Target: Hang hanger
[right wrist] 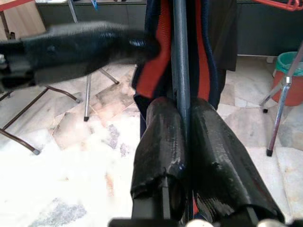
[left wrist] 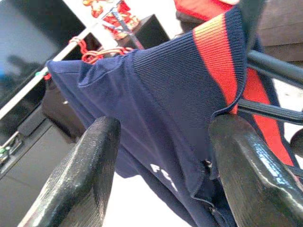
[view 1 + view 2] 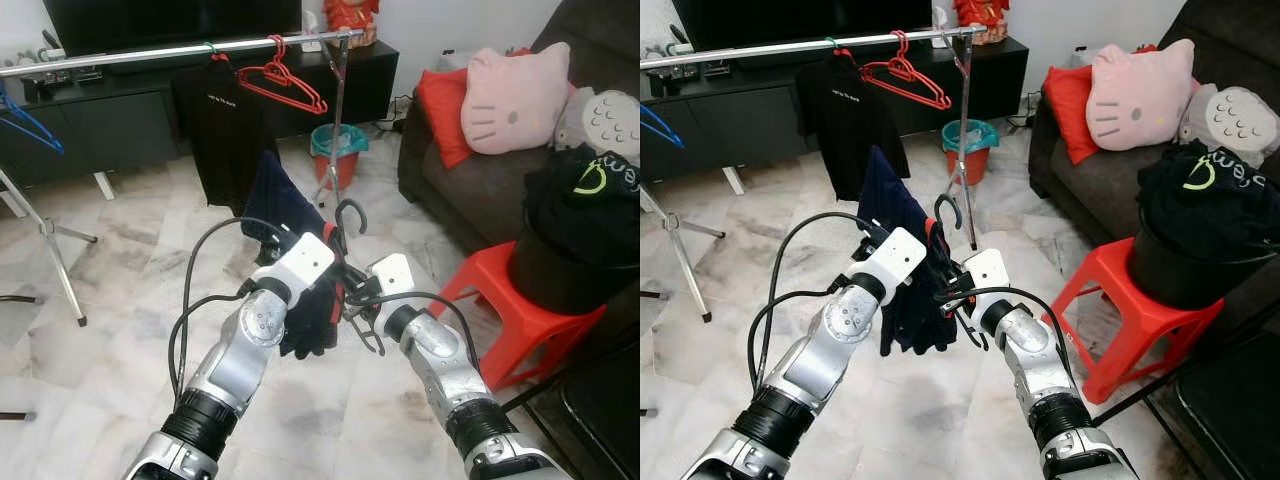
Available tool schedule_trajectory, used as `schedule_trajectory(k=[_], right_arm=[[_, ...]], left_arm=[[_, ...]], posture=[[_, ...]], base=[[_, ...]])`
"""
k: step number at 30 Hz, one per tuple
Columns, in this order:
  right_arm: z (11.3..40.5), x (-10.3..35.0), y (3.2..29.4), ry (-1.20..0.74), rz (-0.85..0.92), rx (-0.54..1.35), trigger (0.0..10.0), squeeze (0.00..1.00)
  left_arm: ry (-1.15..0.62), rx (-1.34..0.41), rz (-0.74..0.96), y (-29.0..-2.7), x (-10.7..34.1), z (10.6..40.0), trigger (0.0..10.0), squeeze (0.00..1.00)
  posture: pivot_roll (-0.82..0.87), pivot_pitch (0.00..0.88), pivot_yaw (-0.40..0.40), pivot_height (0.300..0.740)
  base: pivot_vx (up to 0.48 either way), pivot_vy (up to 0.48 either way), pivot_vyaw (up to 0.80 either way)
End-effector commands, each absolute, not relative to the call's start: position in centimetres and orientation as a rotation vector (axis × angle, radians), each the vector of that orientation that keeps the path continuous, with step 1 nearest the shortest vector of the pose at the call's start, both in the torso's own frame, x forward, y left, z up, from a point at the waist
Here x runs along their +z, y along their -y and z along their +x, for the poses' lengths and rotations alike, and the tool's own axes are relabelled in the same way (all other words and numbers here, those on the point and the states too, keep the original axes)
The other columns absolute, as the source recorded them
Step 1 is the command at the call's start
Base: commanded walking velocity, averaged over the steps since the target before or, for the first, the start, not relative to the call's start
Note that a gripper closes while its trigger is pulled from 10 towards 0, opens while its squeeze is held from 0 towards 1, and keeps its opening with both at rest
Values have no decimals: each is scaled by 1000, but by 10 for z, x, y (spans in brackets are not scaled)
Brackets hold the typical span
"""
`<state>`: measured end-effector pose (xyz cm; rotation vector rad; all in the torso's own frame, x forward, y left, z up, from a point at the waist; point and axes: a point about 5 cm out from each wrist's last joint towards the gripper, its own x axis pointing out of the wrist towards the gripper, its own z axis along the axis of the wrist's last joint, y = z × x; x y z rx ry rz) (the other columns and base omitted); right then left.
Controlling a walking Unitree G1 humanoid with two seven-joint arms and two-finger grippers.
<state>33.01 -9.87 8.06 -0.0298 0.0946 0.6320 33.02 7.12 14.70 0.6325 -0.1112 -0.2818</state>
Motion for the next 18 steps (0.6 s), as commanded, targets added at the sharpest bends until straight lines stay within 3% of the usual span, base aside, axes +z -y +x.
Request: schedule_trajectory(k=[1,18], right_arm=[[334,94,94,-35,-30,650,0,0],[327,89,84,-54,-22,738,0,0]], left_arm=[[107,-263,630,-74,147,334,10000,0],[100,-418,534,-56,141,326,10000,0]], posture=[[2,0,-55,740],[4,0,-58,740]], base=[[0,0,0],[0,0,0]])
